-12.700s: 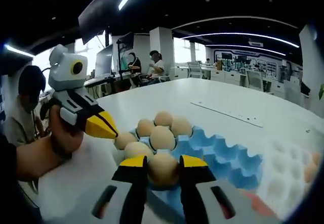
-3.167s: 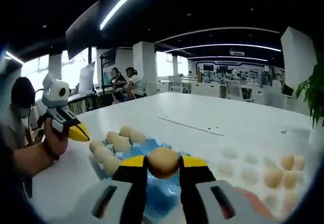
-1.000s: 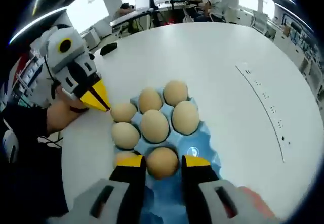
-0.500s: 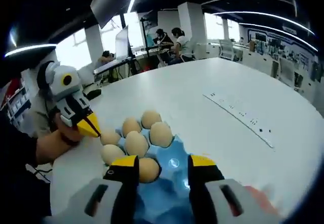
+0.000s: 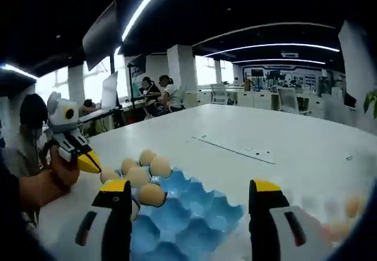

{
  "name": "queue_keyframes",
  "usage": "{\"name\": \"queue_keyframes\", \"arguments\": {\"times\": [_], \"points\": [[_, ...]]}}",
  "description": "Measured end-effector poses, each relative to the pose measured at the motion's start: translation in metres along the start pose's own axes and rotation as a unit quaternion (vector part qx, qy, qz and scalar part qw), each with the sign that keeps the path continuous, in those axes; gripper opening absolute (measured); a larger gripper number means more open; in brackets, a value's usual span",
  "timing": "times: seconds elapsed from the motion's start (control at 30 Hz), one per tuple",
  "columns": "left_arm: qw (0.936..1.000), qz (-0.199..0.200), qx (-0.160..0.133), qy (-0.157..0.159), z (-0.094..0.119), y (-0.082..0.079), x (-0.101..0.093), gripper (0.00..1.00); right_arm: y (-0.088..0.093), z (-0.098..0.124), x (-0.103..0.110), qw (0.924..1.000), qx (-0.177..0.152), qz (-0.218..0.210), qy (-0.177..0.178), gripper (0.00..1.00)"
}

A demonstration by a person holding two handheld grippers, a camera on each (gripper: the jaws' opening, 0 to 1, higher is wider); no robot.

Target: Pick up the eggs on the table and place them into the egg tray on the table

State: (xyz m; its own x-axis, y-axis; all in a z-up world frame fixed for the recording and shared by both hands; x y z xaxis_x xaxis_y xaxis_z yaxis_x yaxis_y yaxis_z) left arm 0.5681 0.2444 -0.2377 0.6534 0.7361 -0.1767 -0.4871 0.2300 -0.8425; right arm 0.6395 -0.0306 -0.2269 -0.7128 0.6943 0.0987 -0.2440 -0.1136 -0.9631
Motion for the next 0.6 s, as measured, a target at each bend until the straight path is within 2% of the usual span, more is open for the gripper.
{"name": "queue_keyframes", "arguments": {"times": [0.07, 0.17, 0.3, 0.4, 0.6], "points": [[1.0000, 0.004, -0.002, 0.002, 0.001, 0.000, 0.002, 0.01, -0.004, 0.012, -0.004, 0.9986, -0.036, -0.030, 0.024, 0.90], [0.9999, 0.008, -0.006, 0.004, 0.001, 0.001, 0.004, 0.01, -0.001, 0.022, -0.007, 0.9971, -0.054, -0.048, 0.024, 0.93], [0.9998, 0.014, -0.011, 0.007, 0.000, 0.002, 0.005, 0.01, 0.009, 0.045, -0.021, 0.9945, -0.069, -0.036, 0.070, 0.95], [0.9998, 0.014, -0.011, 0.006, 0.000, 0.003, 0.004, 0.01, 0.017, 0.062, -0.015, 0.9937, -0.077, -0.048, 0.066, 0.96], [0.9998, 0.013, -0.011, 0.005, -0.001, 0.002, 0.005, 0.01, 0.025, 0.091, -0.013, 0.9939, -0.074, -0.025, 0.078, 0.97]]}}
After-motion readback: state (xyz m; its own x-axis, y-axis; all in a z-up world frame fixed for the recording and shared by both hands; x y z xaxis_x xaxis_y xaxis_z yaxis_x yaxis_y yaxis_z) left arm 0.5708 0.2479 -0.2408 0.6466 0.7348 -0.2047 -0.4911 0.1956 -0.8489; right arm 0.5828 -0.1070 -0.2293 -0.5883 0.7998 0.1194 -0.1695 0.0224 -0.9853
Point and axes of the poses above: the point that each gripper's makers call its tool centre point, and the gripper's own axes: z roughly backward along the fingers, x roughly to its left, y roughly out of its underside, the point moved 9 cm from there along z, roughly backward along the fingers, and after that the axes turned 1 degree about -z, right-handed, at the moved point
